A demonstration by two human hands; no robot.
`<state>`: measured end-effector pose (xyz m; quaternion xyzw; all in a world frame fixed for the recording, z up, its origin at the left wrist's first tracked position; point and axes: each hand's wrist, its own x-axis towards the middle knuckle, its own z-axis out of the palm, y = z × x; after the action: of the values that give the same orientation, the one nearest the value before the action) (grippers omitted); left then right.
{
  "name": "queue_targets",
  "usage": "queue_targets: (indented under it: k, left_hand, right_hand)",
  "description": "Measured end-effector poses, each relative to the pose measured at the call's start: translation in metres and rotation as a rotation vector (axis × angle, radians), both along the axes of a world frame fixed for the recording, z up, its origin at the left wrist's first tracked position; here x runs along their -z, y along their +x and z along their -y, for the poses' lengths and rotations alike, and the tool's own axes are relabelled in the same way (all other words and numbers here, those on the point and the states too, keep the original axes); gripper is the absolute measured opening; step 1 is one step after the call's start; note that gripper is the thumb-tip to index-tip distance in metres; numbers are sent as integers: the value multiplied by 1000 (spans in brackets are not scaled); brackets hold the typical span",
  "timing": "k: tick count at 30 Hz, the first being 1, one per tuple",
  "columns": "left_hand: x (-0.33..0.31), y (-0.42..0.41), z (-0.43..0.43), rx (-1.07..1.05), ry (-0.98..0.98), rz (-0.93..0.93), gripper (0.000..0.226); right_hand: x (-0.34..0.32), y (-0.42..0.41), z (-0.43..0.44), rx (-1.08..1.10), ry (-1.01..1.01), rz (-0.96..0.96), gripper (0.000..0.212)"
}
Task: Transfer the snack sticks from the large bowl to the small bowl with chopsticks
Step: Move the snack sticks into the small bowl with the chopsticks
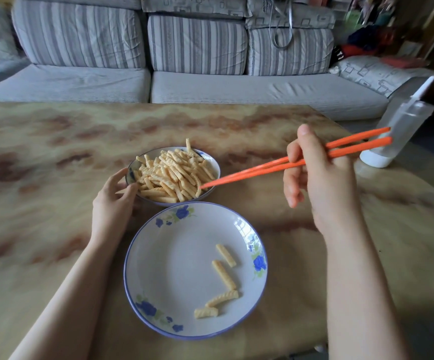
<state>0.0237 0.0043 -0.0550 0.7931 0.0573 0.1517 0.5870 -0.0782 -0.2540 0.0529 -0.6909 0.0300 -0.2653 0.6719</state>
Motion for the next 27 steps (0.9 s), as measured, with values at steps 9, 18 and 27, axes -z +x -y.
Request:
queue_targets:
  k: [9, 18, 27]
  left_hand:
    - [0, 0, 1, 6, -11, -14, 40]
    - [1, 1, 0, 10, -9, -20, 39]
    - [-1, 0, 1, 3, -3, -15, 41]
  right_hand:
    - [-14, -23, 16, -195, -272, -262, 43]
    - [-17, -28, 14, -281, -324, -295, 43]
    - [-10, -17, 9, -146, -227, -203, 45]
